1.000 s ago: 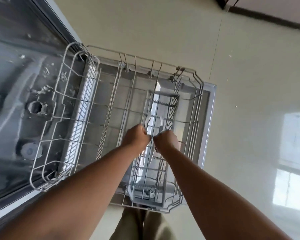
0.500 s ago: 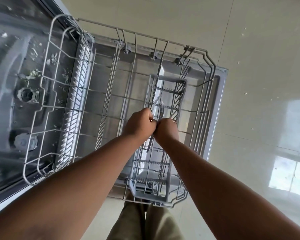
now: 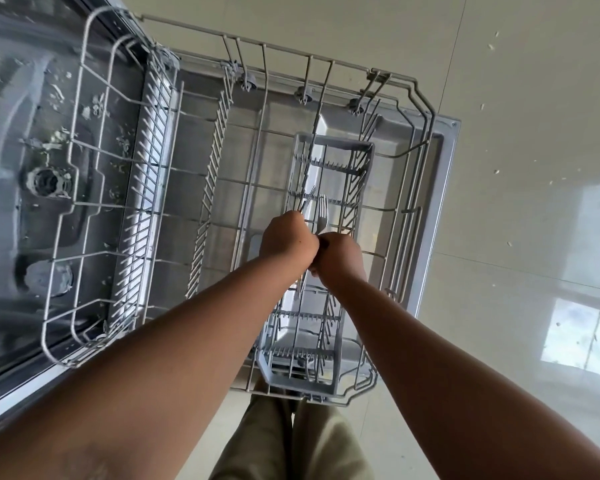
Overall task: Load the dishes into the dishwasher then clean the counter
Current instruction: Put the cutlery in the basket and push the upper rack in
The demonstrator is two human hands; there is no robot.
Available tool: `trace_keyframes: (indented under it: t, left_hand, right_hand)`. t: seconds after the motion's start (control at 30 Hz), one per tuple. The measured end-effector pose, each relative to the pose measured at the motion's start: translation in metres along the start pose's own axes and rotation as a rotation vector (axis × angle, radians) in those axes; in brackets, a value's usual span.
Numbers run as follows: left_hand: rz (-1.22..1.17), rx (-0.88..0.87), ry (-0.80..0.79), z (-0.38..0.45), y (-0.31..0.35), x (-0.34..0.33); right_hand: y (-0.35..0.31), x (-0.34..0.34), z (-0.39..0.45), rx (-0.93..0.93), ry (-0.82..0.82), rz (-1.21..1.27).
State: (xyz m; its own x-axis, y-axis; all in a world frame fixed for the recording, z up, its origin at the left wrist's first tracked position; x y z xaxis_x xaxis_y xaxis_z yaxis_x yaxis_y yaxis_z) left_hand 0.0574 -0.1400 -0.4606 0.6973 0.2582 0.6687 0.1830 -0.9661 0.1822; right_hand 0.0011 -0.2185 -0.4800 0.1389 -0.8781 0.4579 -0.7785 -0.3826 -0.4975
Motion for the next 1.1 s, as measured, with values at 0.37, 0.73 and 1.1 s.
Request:
trace_keyframes:
  t: [0.37, 0.73, 1.1]
  left_hand:
    - [0.213, -0.038, 0.059, 0.005, -0.002, -0.005]
    - [0.410, -0.115, 0.024, 0.011, 0.010, 0.014]
    - [0.249, -0.078, 0.058, 0.026, -0.030, 0.010]
  right_hand:
    - [0.005, -0.004, 0.001, 0.076, 0.033, 0.054]
    - [0.011, -0.008, 0.009, 0.018, -0.007, 0.201]
    - [0.015, -0.009, 0.015, -0.175, 0.046, 0.473]
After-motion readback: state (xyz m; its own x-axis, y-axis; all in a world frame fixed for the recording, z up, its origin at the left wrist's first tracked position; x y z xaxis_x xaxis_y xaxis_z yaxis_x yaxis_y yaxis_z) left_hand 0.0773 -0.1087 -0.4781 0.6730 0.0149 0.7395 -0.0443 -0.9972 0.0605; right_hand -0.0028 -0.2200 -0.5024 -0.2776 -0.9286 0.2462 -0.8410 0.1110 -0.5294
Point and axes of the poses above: each hand's wrist, its own z-axis towards the middle knuckle, its own x-axis out of the back of the hand, y = z × x, the point moved 2 cm from there along z, towards the middle knuckle, and after that the axes turned 6 degrees about z, right-handed, at the moved point
